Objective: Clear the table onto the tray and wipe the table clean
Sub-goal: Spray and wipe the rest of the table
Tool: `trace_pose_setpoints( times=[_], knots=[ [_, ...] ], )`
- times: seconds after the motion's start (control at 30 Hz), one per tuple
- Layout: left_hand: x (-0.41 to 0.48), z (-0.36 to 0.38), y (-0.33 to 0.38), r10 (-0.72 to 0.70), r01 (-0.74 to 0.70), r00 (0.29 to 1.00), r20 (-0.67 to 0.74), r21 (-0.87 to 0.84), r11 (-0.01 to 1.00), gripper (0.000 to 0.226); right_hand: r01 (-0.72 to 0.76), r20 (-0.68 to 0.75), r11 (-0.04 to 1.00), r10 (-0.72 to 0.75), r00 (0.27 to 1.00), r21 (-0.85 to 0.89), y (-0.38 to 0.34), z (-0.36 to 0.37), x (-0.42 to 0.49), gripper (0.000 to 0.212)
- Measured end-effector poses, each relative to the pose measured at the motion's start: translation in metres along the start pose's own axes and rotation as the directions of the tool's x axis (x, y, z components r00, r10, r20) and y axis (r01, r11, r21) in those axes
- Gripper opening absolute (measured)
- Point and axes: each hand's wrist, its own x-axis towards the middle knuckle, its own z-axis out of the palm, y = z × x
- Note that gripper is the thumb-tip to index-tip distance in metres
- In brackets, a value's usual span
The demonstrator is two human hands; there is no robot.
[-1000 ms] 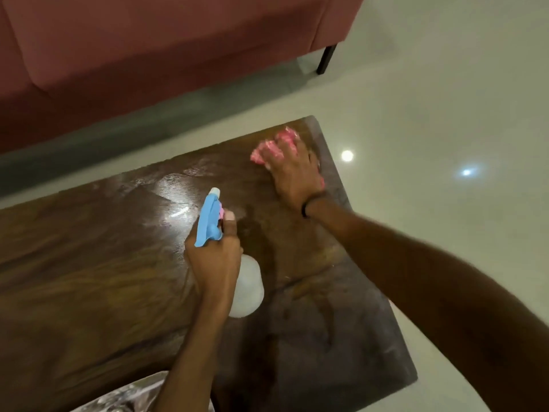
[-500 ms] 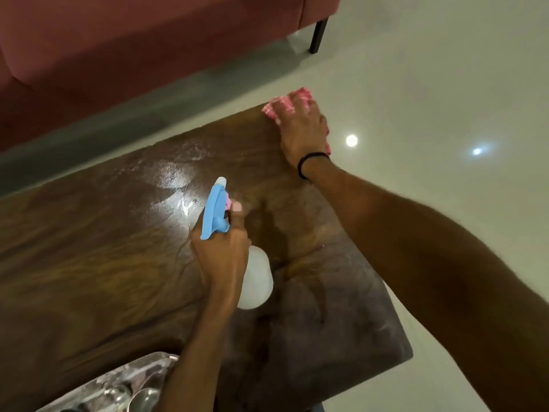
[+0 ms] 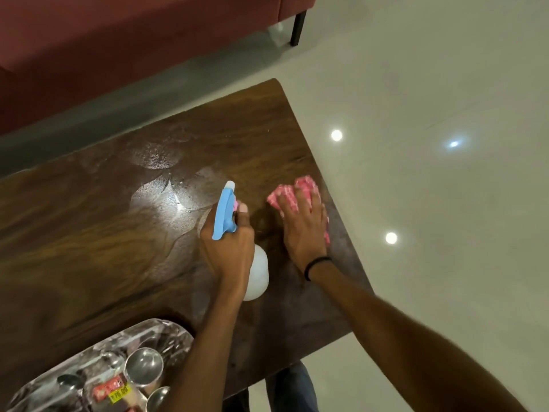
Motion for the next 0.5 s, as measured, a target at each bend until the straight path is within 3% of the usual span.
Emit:
trace_pose_setpoints(
  times=[0.1, 0.23, 0.33, 0.4, 0.5],
  knots=[
    [-0.012, -0.004, -0.001, -0.003, 0.004, 1.000, 0.008, -0.032, 0.999, 0.014, 0.081, 0.011, 0.997, -0.081, 0.997, -0.012, 0.014, -0.006, 0.016, 0.057],
    [-0.024, -0.005, -0.014, -0.018, 0.018, 1.000, -0.002, -0.035, 0.999, 0.021, -0.019, -0.015, 1.000, 0.019, 1.000, 0.017, 0.016, -0.017, 0.075, 0.051],
    [-0.032, -0.008, -0.016, -0.006, 0.007, 1.000, 0.007, -0.025, 1.000, 0.012, -0.070, -0.057, 0.998, 0.069, 0.996, -0.009, 0.020, -0.003, -0.008, 0.060],
    [-0.038, -0.013, -0.015, 0.009, -0.008, 1.000, 0.001, -0.015, 1.000, 0.015, 0.013, -0.019, 1.000, -0.013, 1.000, -0.005, 0.024, -0.001, -0.074, 0.061],
    [-0.046, -0.011, -0.019, 0.043, -0.044, 0.999, 0.018, 0.003, 0.999, 0.022, 0.085, -0.001, 0.996, -0.085, 0.996, -0.023, 0.041, -0.001, -0.044, 0.059]
  ],
)
